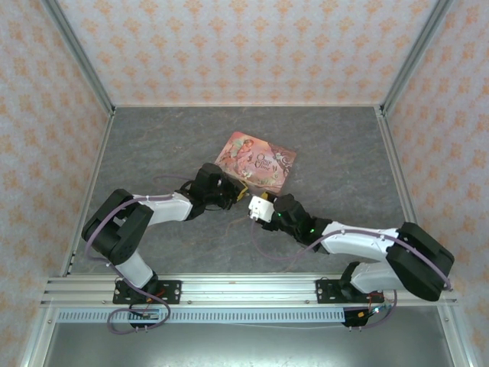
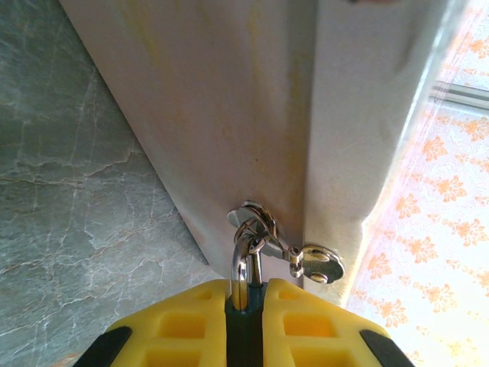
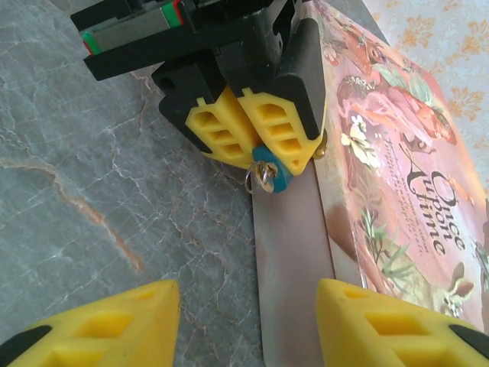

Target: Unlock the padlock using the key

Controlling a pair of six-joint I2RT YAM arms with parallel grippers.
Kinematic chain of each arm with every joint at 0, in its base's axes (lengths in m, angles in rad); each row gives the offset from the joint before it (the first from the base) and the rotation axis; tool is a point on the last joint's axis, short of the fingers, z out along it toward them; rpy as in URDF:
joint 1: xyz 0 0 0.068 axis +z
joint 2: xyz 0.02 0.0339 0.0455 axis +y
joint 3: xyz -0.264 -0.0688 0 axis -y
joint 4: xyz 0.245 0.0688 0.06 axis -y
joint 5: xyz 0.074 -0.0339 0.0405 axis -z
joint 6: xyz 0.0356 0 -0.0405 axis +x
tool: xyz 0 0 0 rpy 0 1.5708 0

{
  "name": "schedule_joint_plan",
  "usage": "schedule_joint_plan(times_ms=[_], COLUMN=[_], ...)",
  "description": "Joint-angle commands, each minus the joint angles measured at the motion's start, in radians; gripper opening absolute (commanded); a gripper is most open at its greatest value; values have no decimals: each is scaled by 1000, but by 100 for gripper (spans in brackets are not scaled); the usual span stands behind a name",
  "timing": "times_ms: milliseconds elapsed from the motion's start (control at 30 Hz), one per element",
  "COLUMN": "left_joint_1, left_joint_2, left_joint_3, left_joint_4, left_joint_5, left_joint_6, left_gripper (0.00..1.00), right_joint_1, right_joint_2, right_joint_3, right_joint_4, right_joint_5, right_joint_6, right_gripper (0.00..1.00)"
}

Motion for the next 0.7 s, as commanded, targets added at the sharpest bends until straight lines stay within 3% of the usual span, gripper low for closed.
schedule_joint_plan(times_ms=[0,667], left_joint_1=[-14,-15], left_joint_2=[-32,-37], left_joint_3=[24,17], left_joint_4=[46,62], left_joint_5=[15,28], left_joint_6=[-12,-14], left_gripper=[0,0], right_joint_1=[10,18], right_joint_2=[50,231], right_joint_3=[43,126], right_joint_4=[95,185], right_joint_5=[36,104], right_joint_6=[-27,-3], right_gripper=[48,27])
